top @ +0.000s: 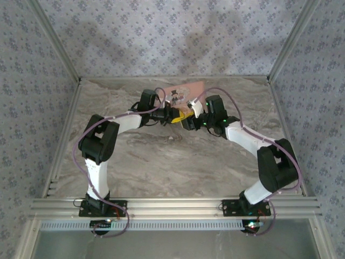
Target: Unlock a padlock with a key
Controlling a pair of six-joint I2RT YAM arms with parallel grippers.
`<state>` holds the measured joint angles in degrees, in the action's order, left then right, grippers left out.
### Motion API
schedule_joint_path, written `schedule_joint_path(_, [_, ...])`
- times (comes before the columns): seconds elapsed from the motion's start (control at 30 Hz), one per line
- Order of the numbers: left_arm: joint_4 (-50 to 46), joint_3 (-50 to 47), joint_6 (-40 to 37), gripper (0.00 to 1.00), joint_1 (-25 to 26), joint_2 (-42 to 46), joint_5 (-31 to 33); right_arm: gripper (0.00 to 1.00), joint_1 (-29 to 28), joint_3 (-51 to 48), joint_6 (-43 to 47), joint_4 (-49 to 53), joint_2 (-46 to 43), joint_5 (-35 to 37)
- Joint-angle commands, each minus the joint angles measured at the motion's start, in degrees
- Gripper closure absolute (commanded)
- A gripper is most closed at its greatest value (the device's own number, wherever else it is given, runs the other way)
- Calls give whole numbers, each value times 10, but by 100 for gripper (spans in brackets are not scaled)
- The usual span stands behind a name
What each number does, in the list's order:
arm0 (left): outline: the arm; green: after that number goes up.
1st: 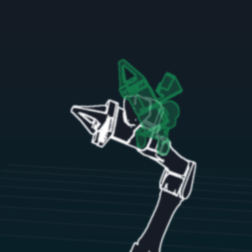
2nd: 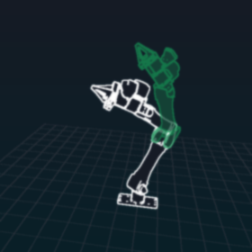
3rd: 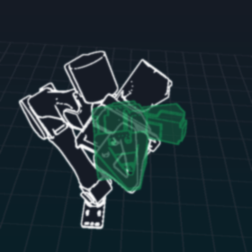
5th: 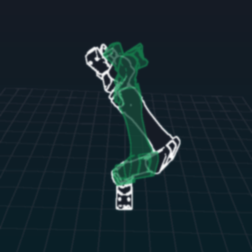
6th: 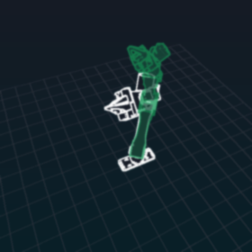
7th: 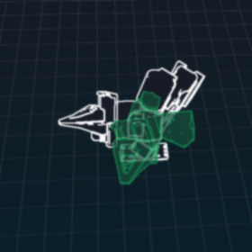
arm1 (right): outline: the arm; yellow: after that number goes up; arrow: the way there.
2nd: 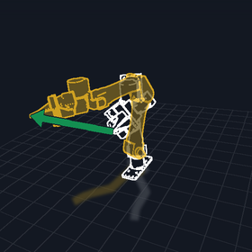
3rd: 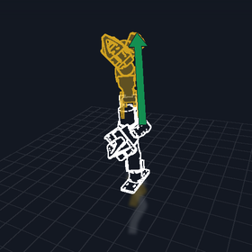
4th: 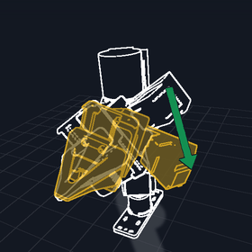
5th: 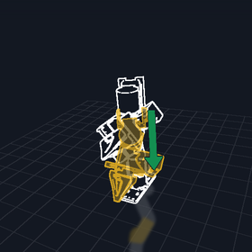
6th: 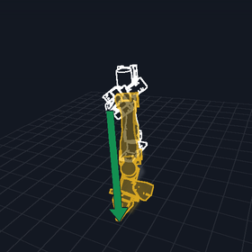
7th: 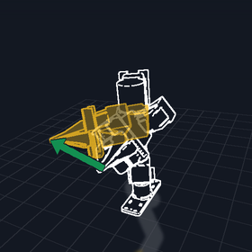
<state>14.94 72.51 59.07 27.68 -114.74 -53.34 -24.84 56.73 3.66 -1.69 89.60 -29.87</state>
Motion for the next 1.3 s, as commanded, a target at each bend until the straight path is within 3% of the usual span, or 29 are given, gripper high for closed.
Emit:
schedule_joint_path(0.0, [-46, 11, 51, 100, -3, 1, -53, 58, -2, 27, 8, 24, 19, -14])
schedule_joint_path(0.57, [-54, 24, 56, 100, -7, 2, -58, 67, -27, 44, 55, 51, 39, 60])
schedule_joint_path(0.73, [-54, 24, 56, 100, -7, 2, -58, 61, -32, 45, 74, 67, 38, 67])
schedule_joint_path(1.07, [-55, 25, 54, 100, -9, 2, -59, 65, -35, 24, 88, 78, 18, 92])
schedule_joint_path(1.27, [-57, 23, 53, 100, -10, 3, -58, 58, -32, 3, 89, 74, -4, 100])
